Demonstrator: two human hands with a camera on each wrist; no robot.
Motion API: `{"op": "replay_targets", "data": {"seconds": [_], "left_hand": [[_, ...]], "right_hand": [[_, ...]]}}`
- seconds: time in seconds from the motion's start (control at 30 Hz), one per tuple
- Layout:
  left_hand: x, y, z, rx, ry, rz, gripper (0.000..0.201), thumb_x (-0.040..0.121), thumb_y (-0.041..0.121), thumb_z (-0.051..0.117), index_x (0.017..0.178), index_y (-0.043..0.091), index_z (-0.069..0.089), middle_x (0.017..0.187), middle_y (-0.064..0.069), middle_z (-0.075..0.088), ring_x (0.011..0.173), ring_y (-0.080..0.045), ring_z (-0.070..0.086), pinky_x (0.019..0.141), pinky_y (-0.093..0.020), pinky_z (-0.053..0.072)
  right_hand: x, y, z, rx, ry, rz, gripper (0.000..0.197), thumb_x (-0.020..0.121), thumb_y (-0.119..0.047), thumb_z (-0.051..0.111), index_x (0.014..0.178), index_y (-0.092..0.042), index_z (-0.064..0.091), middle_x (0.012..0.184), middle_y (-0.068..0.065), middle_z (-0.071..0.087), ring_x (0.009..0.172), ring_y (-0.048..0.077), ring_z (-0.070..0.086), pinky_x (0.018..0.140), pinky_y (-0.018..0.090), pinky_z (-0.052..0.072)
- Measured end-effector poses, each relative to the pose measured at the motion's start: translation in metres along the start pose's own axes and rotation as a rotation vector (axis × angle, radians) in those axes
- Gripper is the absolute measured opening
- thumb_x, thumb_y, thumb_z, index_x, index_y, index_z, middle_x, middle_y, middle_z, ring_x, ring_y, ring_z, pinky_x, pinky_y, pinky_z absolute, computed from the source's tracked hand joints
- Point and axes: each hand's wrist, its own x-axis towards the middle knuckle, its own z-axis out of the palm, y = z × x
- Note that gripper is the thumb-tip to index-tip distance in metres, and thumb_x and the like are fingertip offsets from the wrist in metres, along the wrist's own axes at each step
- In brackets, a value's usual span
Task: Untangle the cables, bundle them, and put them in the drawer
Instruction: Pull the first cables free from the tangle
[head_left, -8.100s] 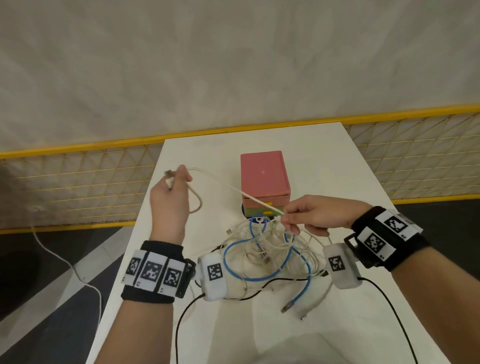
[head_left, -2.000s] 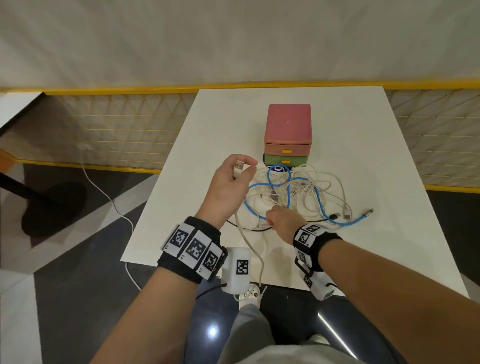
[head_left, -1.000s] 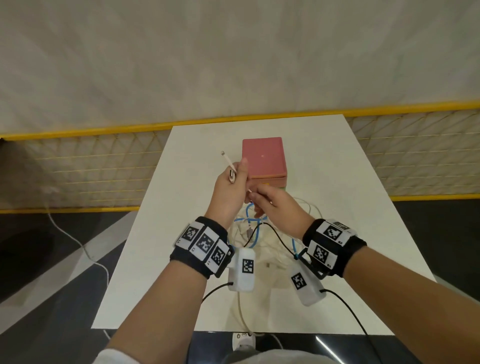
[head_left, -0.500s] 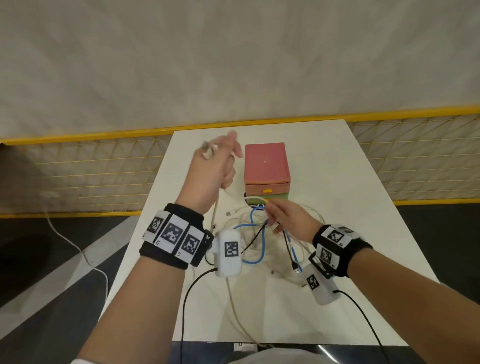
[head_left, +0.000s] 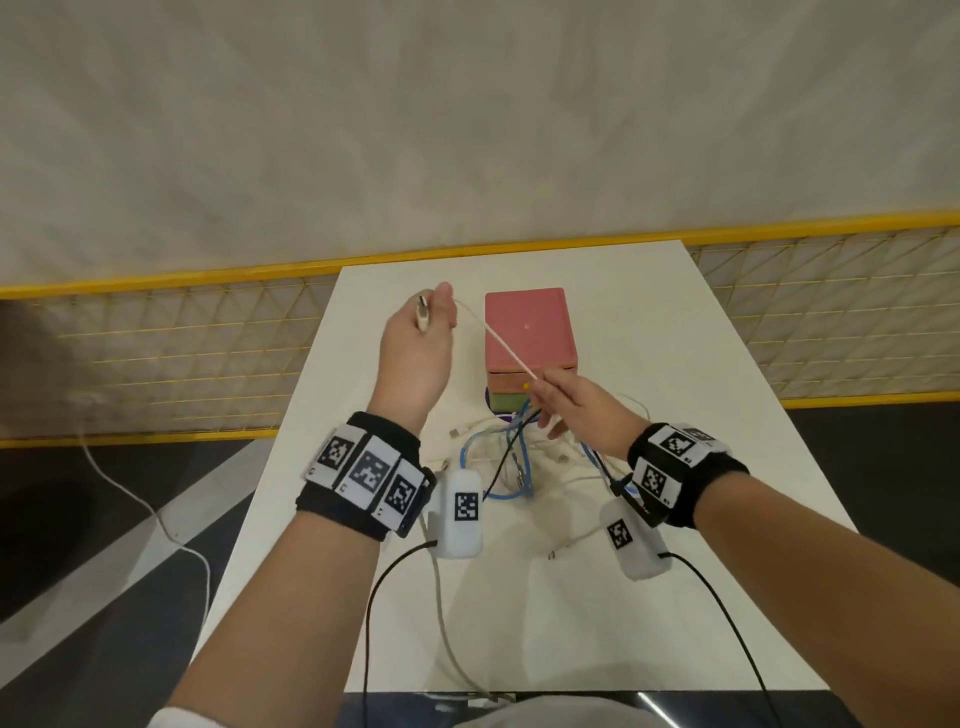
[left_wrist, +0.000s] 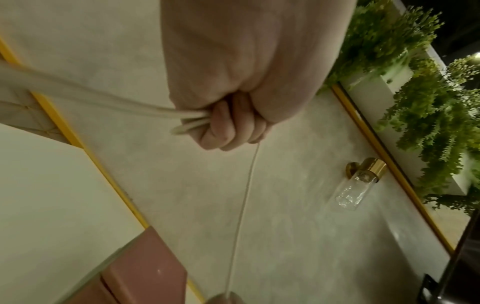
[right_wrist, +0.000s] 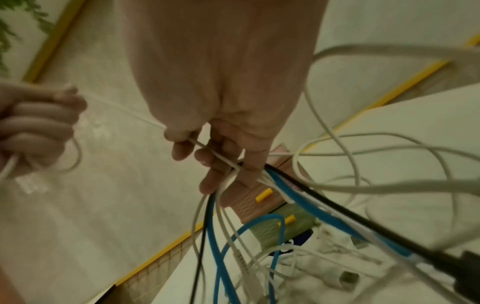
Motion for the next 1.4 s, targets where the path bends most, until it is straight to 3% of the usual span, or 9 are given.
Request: {"op": "replay_targets", "data": {"seconds": [0.17,0.3,0.43,0.7,0.83,0.9,1.2,1.3,1.4], "left_hand": [[-0.013,-0.01,0.002,0.203,-0.147,0.169,0.033,0.103,0.025,0.045,0.135,0.031,0.051,0.1,0.026,0.055,0.075,0.006,0.053,0.066,-0.004,0.04],[-0.021,-0.021,0.021,0.457,-0.423,0.161,0.024,0.1,0.039,0.048,0.104,0.018,0.06,0.07,0.004,0.056,0.054,-0.01,0.048,0.051,-0.022,0.042],[-0.011,-0.011,0.016,0.411,-0.198,0.251,0.025,0.101,0.033,0.051,0.089,0.011,0.059,0.058,0.009,0.048,0.046,-0.005,0.042,0.047,-0.014,0.036],[0.002,-0.011,0.004,0.234,0.093,0.135,0.025,0.102,0.033,0.047,0.087,0.015,0.053,0.061,0.005,0.048,0.052,-0.008,0.042,0.051,-0.021,0.035],[-0.011,-0.017,0.016,0.431,-0.282,0.246,0.027,0.101,0.039,0.046,0.124,0.027,0.054,0.074,0.007,0.055,0.048,-0.008,0.047,0.047,-0.019,0.039],[-0.016,-0.023,0.024,0.557,-0.425,0.231,0.035,0.099,0.045,0.048,0.115,0.017,0.06,0.07,0.004,0.056,0.045,-0.006,0.043,0.047,-0.023,0.037],[0.017,0.017,-0.013,0.211,0.064,0.264,0.026,0.1,0.037,0.051,0.076,0.026,0.049,0.061,0.006,0.041,0.055,-0.012,0.035,0.049,-0.018,0.03],[0.014,0.013,-0.016,0.269,0.046,0.292,0.01,0.1,0.026,0.053,0.106,0.023,0.06,0.073,0.012,0.054,0.057,-0.009,0.044,0.057,-0.02,0.036],[-0.006,0.005,0.001,0.381,-0.121,0.355,0.052,0.1,0.024,0.053,0.147,0.039,0.035,0.082,0.01,0.062,0.064,-0.004,0.057,0.068,-0.017,0.044]], "right_hand": [[-0.002,-0.012,-0.005,-0.109,-0.016,-0.045,0.028,0.101,-0.022,0.04,0.078,-0.021,0.057,0.07,-0.001,0.055,0.058,0.007,0.052,0.057,0.033,0.051],[-0.001,-0.027,-0.003,-0.138,-0.01,-0.132,0.024,0.1,-0.021,0.042,0.091,-0.015,0.063,0.086,0.01,0.066,0.074,0.028,0.057,0.069,0.04,0.05],[-0.006,-0.022,-0.003,-0.119,-0.017,-0.145,0.024,0.101,-0.019,0.039,0.085,-0.021,0.056,0.074,0.0,0.057,0.067,0.015,0.055,0.065,0.033,0.053],[0.0,-0.005,-0.017,-0.196,-0.024,-0.04,0.027,0.102,-0.022,0.036,0.088,-0.006,0.053,0.082,0.006,0.058,0.08,0.026,0.057,0.07,0.029,0.05],[0.004,-0.017,-0.019,-0.195,-0.042,-0.071,0.023,0.101,-0.02,0.039,0.084,-0.016,0.054,0.073,-0.014,0.053,0.064,-0.001,0.055,0.063,0.013,0.042],[0.005,-0.027,-0.016,-0.187,-0.024,-0.131,0.028,0.102,-0.014,0.039,0.079,-0.026,0.051,0.068,-0.017,0.049,0.061,-0.009,0.054,0.061,0.01,0.041],[-0.01,0.029,-0.034,-0.4,-0.072,0.012,0.028,0.103,-0.016,0.031,0.08,-0.018,0.047,0.078,0.001,0.054,0.065,0.004,0.046,0.07,0.023,0.035],[-0.011,0.025,-0.033,-0.332,-0.014,0.033,0.027,0.103,-0.019,0.032,0.086,-0.012,0.052,0.076,-0.002,0.054,0.064,-0.001,0.05,0.063,0.011,0.038],[-0.001,0.01,-0.028,-0.259,0.007,0.021,0.026,0.102,-0.022,0.034,0.099,-0.008,0.056,0.082,-0.007,0.058,0.075,0.008,0.063,0.063,0.016,0.048]]}}
